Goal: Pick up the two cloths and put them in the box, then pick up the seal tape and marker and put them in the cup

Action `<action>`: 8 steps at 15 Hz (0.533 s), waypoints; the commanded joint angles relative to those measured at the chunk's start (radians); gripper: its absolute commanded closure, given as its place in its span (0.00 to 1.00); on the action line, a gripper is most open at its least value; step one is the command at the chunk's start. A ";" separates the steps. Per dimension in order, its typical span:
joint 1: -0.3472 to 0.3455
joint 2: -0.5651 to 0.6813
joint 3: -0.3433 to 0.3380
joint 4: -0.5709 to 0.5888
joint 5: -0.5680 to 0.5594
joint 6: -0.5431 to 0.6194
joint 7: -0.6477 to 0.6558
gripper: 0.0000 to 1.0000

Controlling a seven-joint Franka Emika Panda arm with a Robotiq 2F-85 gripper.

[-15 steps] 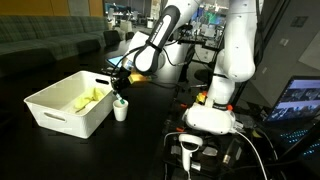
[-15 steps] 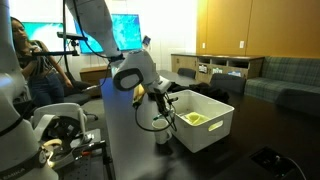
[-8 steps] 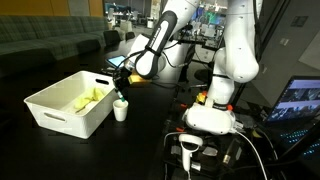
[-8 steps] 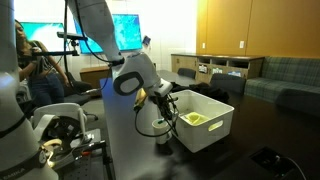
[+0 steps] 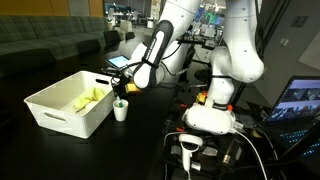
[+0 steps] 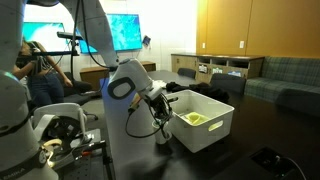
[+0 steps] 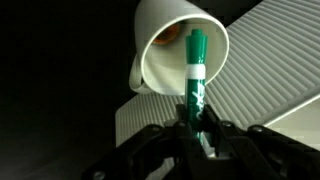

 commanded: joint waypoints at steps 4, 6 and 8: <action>0.250 0.095 -0.095 0.015 0.266 0.103 0.014 0.95; 0.307 0.114 -0.112 0.020 0.342 0.116 0.008 0.95; 0.370 0.115 -0.134 0.007 0.423 0.141 -0.001 0.54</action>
